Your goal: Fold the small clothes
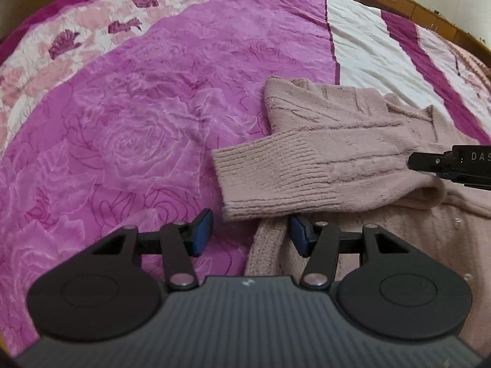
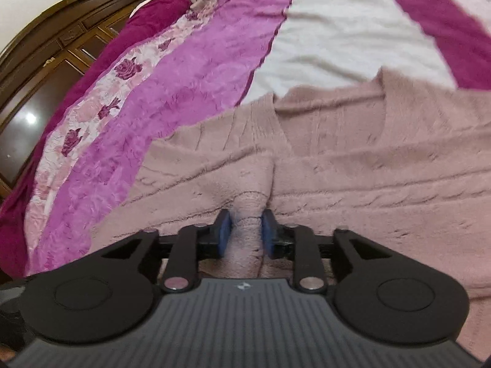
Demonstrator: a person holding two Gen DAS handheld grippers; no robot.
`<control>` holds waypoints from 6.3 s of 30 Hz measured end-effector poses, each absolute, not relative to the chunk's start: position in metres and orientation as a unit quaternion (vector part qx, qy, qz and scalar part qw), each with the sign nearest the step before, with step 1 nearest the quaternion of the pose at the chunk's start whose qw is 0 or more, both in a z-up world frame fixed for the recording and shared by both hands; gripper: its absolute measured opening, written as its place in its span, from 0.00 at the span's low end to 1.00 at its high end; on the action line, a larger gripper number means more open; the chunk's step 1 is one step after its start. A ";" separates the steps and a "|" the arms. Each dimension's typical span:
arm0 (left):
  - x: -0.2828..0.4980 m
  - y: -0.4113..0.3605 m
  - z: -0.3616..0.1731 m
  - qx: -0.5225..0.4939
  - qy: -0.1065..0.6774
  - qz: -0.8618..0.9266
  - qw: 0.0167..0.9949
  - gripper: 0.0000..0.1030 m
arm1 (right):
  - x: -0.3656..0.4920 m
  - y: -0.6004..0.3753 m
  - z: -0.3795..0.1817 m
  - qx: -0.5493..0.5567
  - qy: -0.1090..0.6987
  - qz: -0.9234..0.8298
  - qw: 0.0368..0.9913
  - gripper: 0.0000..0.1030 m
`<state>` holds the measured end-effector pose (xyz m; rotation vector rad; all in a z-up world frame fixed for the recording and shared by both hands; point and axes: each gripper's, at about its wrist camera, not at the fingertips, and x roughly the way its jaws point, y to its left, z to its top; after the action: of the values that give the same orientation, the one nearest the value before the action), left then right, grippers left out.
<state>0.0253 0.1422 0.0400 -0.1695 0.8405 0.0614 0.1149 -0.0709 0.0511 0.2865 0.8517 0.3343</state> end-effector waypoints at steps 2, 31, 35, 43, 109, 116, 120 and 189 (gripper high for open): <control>0.021 0.148 0.044 -0.091 0.412 0.027 0.906 0.54 | 0.103 -0.066 0.063 0.117 0.387 0.158 0.901 0.46; -0.023 0.216 0.050 -0.113 0.426 0.099 0.892 0.53 | 0.055 0.105 0.050 -0.072 0.360 0.291 0.883 0.64; -0.023 0.214 0.050 -0.114 0.426 0.097 0.892 0.53 | 0.058 0.102 0.050 -0.070 0.351 0.281 0.890 0.37; -0.018 0.199 0.049 -0.110 0.426 0.078 0.895 0.53 | 0.056 0.077 0.071 -0.011 0.323 0.270 0.907 0.15; 0.038 0.139 0.033 -0.108 0.359 0.068 0.925 0.24 | 0.042 -0.249 0.040 0.314 0.281 -0.063 0.905 0.50; 0.039 0.140 0.033 -0.110 0.363 0.066 0.923 0.24 | 0.042 -0.262 0.034 0.370 0.264 -0.042 0.890 0.50; 0.039 0.138 0.033 -0.107 0.365 0.068 0.922 0.25 | 0.024 -0.269 0.052 0.382 0.203 -0.038 0.901 0.50; -0.081 0.123 0.077 -0.077 0.427 0.000 0.901 0.51 | -0.122 -0.261 0.065 0.173 0.419 -0.020 0.891 0.71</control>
<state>-0.0808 0.1230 0.0770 -0.1584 0.8837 -0.0010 -0.1220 -0.2614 0.0653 0.3594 0.8695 -0.0420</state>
